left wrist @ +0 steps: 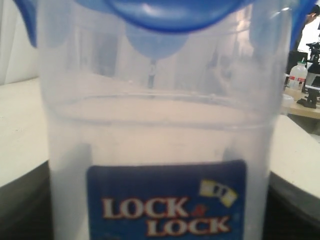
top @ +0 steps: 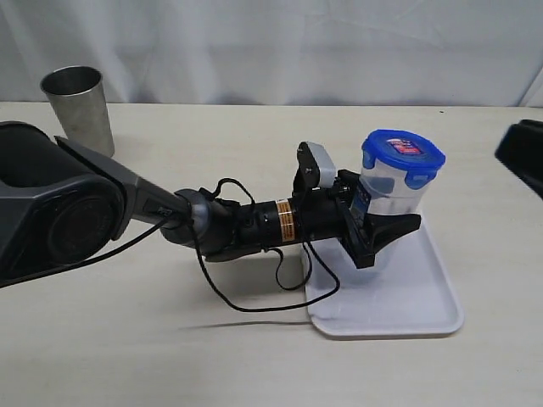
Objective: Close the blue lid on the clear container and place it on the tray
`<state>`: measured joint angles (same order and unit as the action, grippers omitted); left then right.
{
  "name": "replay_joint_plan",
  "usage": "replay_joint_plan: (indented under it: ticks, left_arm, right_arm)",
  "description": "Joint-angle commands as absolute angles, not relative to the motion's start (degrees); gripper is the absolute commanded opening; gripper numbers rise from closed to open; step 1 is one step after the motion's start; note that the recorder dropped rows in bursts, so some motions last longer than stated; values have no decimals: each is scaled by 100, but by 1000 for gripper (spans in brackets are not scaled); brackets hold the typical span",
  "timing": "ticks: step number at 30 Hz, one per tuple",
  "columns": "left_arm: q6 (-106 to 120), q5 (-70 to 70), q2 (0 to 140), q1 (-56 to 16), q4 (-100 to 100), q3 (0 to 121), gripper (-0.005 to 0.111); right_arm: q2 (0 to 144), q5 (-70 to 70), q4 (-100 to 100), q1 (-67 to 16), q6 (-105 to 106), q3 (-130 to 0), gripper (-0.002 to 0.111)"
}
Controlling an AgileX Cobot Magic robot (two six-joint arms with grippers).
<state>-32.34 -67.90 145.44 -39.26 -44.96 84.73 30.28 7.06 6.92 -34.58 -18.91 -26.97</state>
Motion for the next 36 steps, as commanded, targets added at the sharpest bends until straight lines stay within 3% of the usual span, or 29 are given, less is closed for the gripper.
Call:
replay_joint_plan:
  ticks: [1,8,13,17,20,26,36]
  left_arm:
    - [-3219,-6996,14582,-3785,-4671,8536,0]
    - [-3219,-6996,14582,-3696,-4777,8536,0]
    - [-3219,-6996,14582,-3690,-4878,8536,0]
    - [-3219,-6996,14582,-3690,-4878,8536,0]
    - [-3219,-6996,14582,-3690,-4878,8536,0]
    - [-3219,-6996,14582,-3690,-4878,8536,0]
    - [-3219,-6996,14582,-3690,-4878,8536,0]
  right_arm:
    - [4264,939,702,-2528,-1880,-3206,4]
    - [5951,1810,438,-1129,-1327,-4041,4]
    - [7060,2016,-2177,-575,1243,-4562,4]
    - [7729,3078,-4612,37,3555,-5129,4]
    - [8027,3586,-5006,336,4049,-5399,4]
    - [8258,2774,-4005,349,3117,-5399,4]
    - [8818,2930,-4407,-300,3664,-5440,4]
